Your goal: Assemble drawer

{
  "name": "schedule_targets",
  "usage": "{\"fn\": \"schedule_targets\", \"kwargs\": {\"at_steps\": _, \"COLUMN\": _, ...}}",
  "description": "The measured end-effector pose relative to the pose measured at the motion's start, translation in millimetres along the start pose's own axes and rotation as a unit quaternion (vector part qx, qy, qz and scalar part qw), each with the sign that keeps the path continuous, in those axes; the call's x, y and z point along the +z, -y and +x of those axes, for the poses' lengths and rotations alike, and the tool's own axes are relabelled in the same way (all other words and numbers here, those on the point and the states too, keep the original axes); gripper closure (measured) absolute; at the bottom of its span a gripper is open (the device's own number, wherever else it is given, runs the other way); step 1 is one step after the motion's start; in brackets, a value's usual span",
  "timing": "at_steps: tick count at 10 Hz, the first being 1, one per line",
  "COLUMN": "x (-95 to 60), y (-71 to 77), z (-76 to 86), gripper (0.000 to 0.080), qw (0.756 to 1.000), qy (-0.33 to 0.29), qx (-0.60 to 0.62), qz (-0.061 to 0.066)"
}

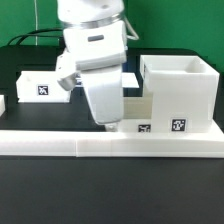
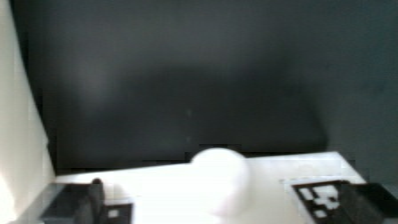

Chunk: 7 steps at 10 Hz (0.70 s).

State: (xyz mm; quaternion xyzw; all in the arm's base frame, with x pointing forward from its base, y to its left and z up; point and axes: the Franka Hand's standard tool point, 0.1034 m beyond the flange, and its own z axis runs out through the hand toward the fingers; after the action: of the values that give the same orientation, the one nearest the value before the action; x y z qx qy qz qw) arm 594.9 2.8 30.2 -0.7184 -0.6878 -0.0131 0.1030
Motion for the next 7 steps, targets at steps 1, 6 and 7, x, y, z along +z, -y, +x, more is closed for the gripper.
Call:
{"fn": "schedule_targets", "kwargs": {"at_steps": 1, "x": -0.2, "y": 0.5, "z": -2.6, "gripper": 0.015, "qw": 1.0, "qy": 0.001, "qx": 0.004, "qz": 0.0}}
{"fn": "schedule_targets", "kwargs": {"at_steps": 6, "x": 3.6, "y": 1.9, "z": 11.5, "gripper": 0.015, "qw": 1.0, "qy": 0.002, "qx": -0.015, "qz": 0.007}}
{"fn": "schedule_targets", "kwargs": {"at_steps": 7, "x": 4.1, "y": 3.2, "z": 18.5, "gripper": 0.015, "qw": 1.0, "qy": 0.003, "qx": -0.024, "qz": 0.019}}
